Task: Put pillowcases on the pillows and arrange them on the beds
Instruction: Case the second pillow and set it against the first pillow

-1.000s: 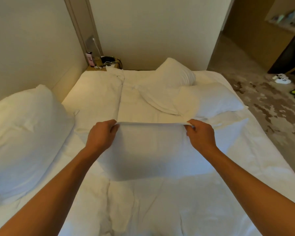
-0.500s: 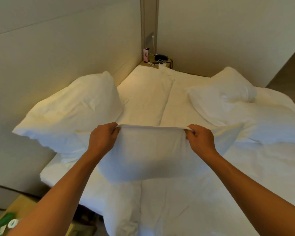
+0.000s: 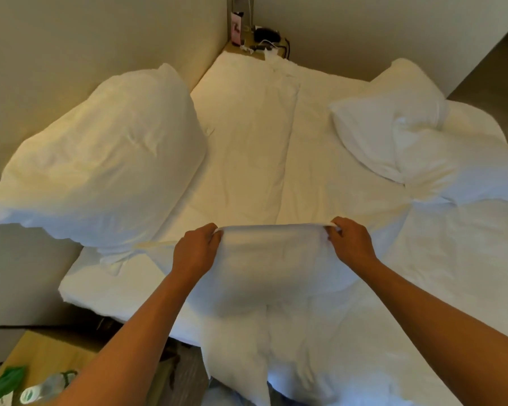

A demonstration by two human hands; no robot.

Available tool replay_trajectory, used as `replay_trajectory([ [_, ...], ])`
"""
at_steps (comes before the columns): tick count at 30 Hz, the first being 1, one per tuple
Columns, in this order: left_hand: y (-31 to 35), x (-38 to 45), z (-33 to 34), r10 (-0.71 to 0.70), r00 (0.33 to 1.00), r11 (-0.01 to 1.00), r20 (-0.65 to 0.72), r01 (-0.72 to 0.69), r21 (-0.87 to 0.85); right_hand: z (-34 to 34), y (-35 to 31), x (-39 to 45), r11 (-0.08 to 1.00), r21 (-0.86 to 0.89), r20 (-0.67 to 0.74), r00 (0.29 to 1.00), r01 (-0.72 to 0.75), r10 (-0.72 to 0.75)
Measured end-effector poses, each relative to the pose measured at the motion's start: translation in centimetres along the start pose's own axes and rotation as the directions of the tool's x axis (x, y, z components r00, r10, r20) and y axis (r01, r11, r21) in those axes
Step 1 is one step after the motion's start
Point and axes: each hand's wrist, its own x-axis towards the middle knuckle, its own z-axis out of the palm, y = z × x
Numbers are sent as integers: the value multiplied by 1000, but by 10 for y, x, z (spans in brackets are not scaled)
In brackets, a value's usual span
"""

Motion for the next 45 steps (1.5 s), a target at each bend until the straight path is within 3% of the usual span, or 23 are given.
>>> replay_trajectory([
  [8, -19, 18, -10, 24, 995, 999, 101, -20, -40, 15, -15, 8, 993, -100, -66, 996, -68, 61],
  [17, -15, 32, -18, 84, 995, 995, 56, -81, -53, 12, -23, 17, 968, -239, -98, 993, -80, 58],
  [22, -12, 37, -22, 47, 998, 998, 32, -46, -34, 9, -22, 36, 995, -81, -106, 993, -64, 55],
  [31, 5, 55, -18, -78, 997, 996, 27, 77, 36, -2, -1, 85, 978, -70, -18, 980, 198, -199],
  [40, 12, 74, -12, -165, 985, 982, 46, 160, 103, 4, 7, 109, 969, -111, 8, 975, 222, -222],
  [45, 12, 84, -8, -168, 984, 980, 56, 161, 113, 9, 10, 111, 988, -8, 30, 988, 153, -153],
])
